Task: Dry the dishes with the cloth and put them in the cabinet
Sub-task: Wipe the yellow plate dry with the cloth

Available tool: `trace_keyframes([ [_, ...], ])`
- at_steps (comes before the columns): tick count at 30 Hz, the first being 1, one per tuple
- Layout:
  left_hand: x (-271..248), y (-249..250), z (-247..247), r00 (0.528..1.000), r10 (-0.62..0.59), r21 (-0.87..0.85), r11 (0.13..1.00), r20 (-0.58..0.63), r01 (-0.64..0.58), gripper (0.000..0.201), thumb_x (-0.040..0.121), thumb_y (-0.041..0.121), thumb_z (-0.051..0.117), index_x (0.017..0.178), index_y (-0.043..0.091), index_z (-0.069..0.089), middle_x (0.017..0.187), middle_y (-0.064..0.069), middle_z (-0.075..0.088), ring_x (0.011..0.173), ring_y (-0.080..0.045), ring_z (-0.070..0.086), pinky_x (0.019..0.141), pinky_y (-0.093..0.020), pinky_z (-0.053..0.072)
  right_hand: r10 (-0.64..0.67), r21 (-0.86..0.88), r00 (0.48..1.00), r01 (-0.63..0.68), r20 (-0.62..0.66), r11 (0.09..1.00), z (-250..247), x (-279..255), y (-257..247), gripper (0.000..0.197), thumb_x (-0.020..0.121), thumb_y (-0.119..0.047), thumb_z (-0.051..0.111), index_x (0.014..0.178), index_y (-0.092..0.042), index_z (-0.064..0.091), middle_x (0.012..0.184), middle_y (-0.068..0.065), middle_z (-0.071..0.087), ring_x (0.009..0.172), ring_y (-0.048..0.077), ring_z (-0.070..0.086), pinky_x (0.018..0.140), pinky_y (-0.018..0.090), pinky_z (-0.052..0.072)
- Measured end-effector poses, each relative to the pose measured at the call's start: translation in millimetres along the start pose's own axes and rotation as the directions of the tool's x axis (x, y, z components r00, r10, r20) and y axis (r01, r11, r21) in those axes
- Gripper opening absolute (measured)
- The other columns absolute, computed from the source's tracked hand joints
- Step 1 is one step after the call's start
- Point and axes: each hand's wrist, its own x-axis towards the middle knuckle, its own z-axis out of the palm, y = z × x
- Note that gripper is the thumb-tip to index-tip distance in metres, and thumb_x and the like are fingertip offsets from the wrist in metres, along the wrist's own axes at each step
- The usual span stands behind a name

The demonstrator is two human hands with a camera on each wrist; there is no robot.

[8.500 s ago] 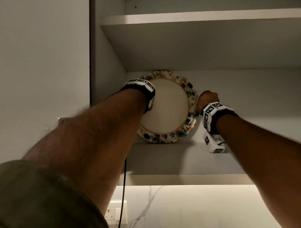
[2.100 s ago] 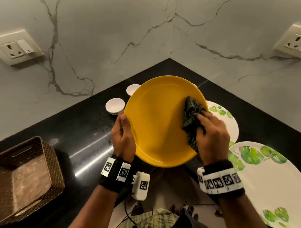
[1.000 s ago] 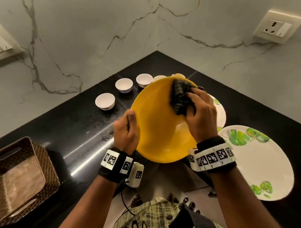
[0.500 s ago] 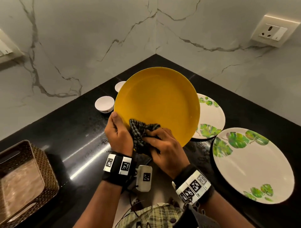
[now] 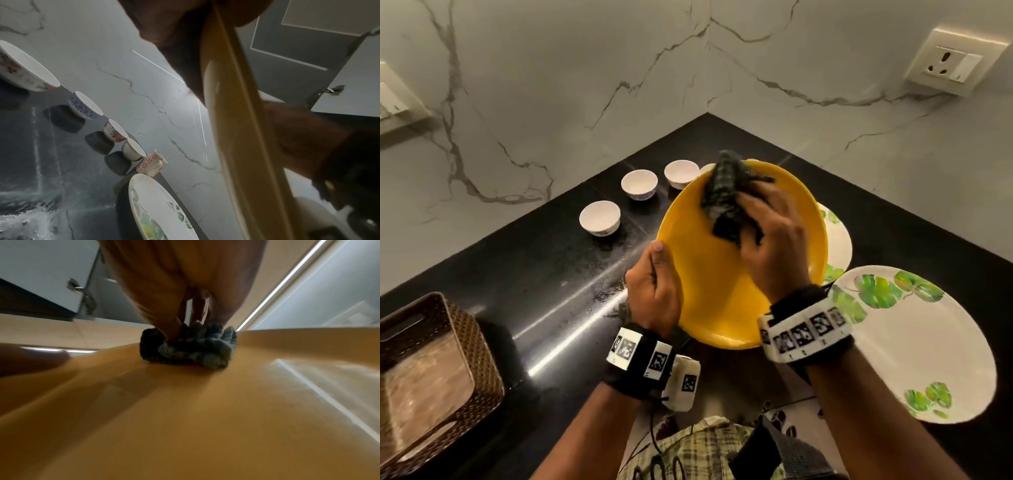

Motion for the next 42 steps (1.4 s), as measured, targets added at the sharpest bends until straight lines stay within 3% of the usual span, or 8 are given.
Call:
trace_keyframes([
  [11, 34.8, -11.1, -17.8, 0.95, -0.124, -0.068, 0.992, -0.287, 0.109, 0.041, 0.111, 0.025, 0.034, 0.072, 0.026, 0.046, 0.054, 0.021, 0.048, 0.051, 0.003, 0.038, 0.053, -0.016, 0.031, -0.14, 0.203, 0.95, 0.084, 0.281, 0.976, 41.4, -77.5, 3.5, 0.045, 0.078, 0.001, 0.062, 0.118, -0.015, 0.073, 0.132, 0.002, 0.061, 0.124, 0.025, 0.055, 0.105, 0.039, 0.046],
  [18, 42.2, -7.5, -21.8, 0.889, -0.433, -0.377, 0.856, -0.149, 0.354, 0.047, 0.108, 0.045, 0.037, 0.134, 0.013, 0.059, 0.121, -0.007, 0.072, 0.112, -0.028, 0.068, 0.098, -0.048, 0.054, -0.224, -0.039, 0.923, 0.248, 0.313, 0.968, 29.5, -68.0, -1.4, 0.064, 0.093, -0.058, 0.059, 0.14, -0.014, 0.058, 0.145, 0.012, 0.052, 0.132, 0.031, 0.049, 0.112, 0.044, 0.04],
  [24, 41.8, 23.3, -22.4, 0.923, -0.35, -0.458, 0.803, 0.156, 0.382, 0.05, 0.108, 0.048, 0.035, 0.139, 0.012, 0.052, 0.119, -0.015, 0.068, 0.101, -0.03, 0.07, 0.081, -0.044, 0.061, -0.144, 0.196, 0.989, 0.145, -0.017, 0.97, 12.2, -52.2, 13.3, 0.029, 0.092, -0.011, 0.07, 0.119, -0.017, 0.066, 0.119, -0.008, 0.065, 0.105, 0.017, 0.063, 0.086, 0.037, 0.054],
  [27, 49.8, 6.7, -31.4, 0.939, -0.308, -0.222, 0.915, 0.151, 0.336, 0.067, 0.097, 0.071, 0.036, 0.146, 0.026, 0.048, 0.145, -0.005, 0.054, 0.132, -0.02, 0.055, 0.111, -0.046, 0.044, 0.293, 0.594, 0.952, -0.289, 0.093, 0.751, -7.1, -35.3, 11.3, 0.03, 0.095, -0.022, 0.068, 0.116, -0.041, 0.058, 0.109, -0.029, 0.066, 0.099, -0.007, 0.064, 0.08, 0.02, 0.054],
  [29, 55.3, -8.5, -41.1, 0.901, -0.396, -0.107, 0.902, 0.178, 0.418, 0.076, 0.091, 0.08, 0.04, 0.146, 0.027, 0.045, 0.146, -0.004, 0.052, 0.131, -0.02, 0.054, 0.113, -0.052, 0.041, 0.398, 0.757, 0.887, -0.424, 0.235, 0.497, -16.6, -32.0, 21.9, 0.03, 0.094, -0.033, 0.067, 0.123, -0.039, 0.062, 0.122, -0.014, 0.07, 0.113, 0.01, 0.066, 0.094, 0.041, 0.056],
  [35, 52.3, -17.4, -45.2, 0.854, -0.462, -0.378, 0.766, 0.24, 0.521, 0.038, 0.097, 0.043, 0.053, 0.115, 0.012, 0.067, 0.096, -0.009, 0.073, 0.082, -0.026, 0.068, 0.068, -0.037, 0.062, 0.529, 0.804, 0.76, -0.552, 0.377, 0.22, -15.6, -37.4, 28.9, 0.037, 0.097, -0.032, 0.06, 0.133, -0.021, 0.061, 0.132, 0.004, 0.068, 0.125, 0.029, 0.062, 0.107, 0.059, 0.047],
  [40, 45.2, -1.5, -26.5, 0.843, -0.521, -0.585, 0.646, 0.132, 0.49, 0.05, 0.106, 0.038, 0.04, 0.149, 0.014, 0.044, 0.138, -0.017, 0.062, 0.125, -0.038, 0.061, 0.099, -0.061, 0.052, 0.813, 0.748, 0.582, -0.524, -0.036, 0.408, 4.5, -46.1, 47.5, 0.03, 0.096, -0.031, 0.068, 0.123, -0.019, 0.072, 0.116, 0.0, 0.075, 0.113, 0.019, 0.068, 0.102, 0.053, 0.053],
  [42, 44.3, -1.6, -25.8, 0.85, -0.516, -0.601, 0.646, 0.11, 0.47, 0.046, 0.108, 0.035, 0.037, 0.149, 0.015, 0.044, 0.138, -0.016, 0.063, 0.126, -0.039, 0.06, 0.098, -0.061, 0.053, 0.686, 0.57, 0.69, -0.476, -0.232, 0.67, -2.0, -47.9, 52.2, 0.033, 0.099, -0.028, 0.063, 0.128, -0.014, 0.068, 0.12, 0.003, 0.072, 0.113, 0.019, 0.067, 0.099, 0.051, 0.054],
])
